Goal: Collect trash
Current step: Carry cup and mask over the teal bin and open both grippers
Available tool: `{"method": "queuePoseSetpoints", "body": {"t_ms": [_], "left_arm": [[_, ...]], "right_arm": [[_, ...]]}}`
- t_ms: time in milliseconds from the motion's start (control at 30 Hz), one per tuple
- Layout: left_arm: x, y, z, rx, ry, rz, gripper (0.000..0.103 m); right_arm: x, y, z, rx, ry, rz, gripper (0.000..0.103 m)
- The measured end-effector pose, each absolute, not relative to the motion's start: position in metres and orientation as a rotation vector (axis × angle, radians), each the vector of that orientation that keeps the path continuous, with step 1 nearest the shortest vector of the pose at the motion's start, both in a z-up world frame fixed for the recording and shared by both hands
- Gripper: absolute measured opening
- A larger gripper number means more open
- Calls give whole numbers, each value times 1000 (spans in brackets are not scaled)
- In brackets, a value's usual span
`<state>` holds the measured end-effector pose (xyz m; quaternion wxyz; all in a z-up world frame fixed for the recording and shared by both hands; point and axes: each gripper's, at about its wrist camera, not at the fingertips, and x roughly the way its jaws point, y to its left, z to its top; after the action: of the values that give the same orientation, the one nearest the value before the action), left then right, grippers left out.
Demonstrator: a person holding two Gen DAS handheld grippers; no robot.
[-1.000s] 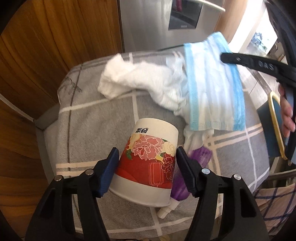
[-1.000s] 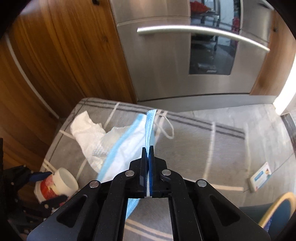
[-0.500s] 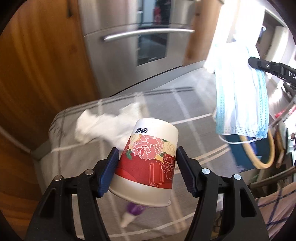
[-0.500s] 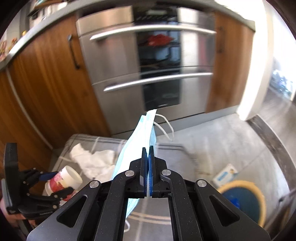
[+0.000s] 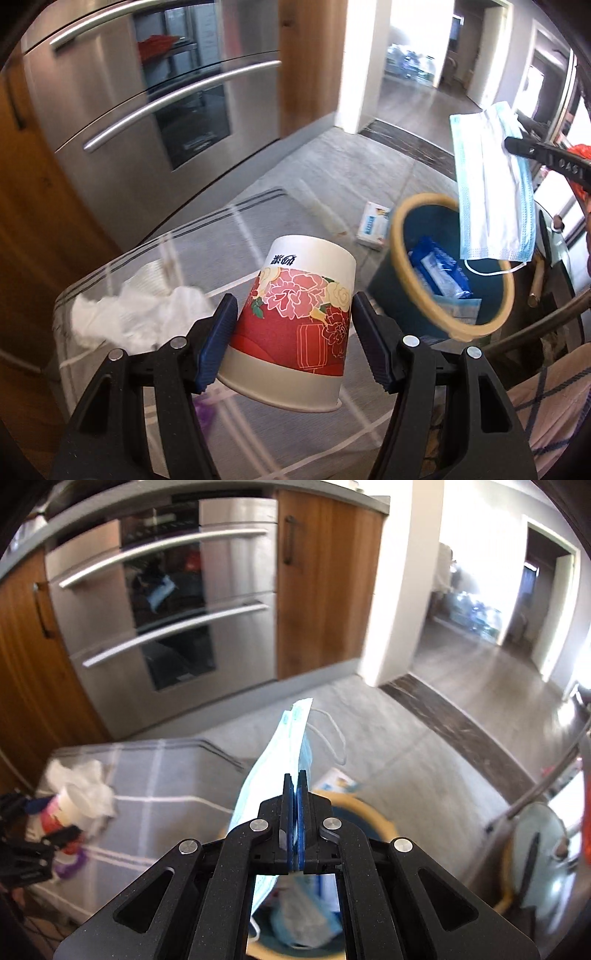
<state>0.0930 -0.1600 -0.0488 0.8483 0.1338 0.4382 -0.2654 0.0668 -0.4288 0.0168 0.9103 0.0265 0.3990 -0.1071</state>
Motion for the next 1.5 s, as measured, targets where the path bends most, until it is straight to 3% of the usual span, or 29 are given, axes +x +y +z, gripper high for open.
{"method": "queuePoseSetpoints", "body": {"t_ms": [267, 633, 1167, 1300, 1500], "left_arm": [[77, -238, -58, 319, 914, -712, 64], [49, -326, -109, 483, 909, -858, 64], [37, -361, -127, 514, 926, -892, 62], [38, -358, -123, 507, 917, -882, 62], [39, -347, -110, 481, 890, -879, 62]], "right_arm": [[55, -475, -30, -27, 944, -300, 2], [40, -529, -94, 117, 1125, -337, 2], [44, -524, -112, 106, 1217, -332, 3], [44, -524, -113, 108, 1224, -334, 11], [44, -527, -110, 137, 1214, -356, 34]]}}
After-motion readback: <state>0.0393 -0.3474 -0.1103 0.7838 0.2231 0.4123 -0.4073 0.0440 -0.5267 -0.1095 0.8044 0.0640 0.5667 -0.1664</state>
